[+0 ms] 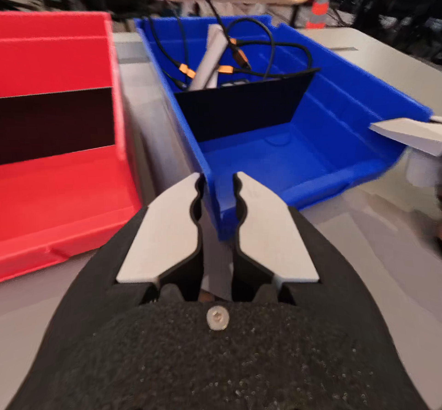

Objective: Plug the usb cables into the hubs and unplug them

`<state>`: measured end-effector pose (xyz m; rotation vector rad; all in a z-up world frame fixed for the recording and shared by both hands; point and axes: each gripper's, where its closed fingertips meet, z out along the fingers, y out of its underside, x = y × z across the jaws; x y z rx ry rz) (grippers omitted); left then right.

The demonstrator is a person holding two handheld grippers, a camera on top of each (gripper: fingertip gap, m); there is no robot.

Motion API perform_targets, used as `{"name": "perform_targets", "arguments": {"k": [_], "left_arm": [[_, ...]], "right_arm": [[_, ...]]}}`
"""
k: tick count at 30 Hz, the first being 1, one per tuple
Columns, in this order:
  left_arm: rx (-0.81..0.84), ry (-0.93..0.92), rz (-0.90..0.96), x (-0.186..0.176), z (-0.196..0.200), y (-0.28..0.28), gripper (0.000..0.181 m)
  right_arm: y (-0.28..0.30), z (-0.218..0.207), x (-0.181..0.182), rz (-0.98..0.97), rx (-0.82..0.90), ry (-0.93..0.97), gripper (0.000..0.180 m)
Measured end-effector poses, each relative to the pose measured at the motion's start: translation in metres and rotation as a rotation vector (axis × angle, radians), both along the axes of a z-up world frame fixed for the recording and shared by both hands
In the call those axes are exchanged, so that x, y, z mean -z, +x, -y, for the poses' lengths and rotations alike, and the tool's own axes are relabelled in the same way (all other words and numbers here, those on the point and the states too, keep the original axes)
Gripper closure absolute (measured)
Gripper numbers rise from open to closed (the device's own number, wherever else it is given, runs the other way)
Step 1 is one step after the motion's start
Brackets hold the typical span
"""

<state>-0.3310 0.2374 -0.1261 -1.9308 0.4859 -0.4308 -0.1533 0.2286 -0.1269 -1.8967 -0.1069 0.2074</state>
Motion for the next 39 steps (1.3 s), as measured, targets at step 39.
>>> {"name": "perform_targets", "arguments": {"k": [39], "left_arm": [[-0.449,-0.073,-0.222,0.006,0.036,-0.26,0.175]], "right_arm": [[-0.258,0.02,0.008,0.056,-0.371,-0.101,0.145]]}}
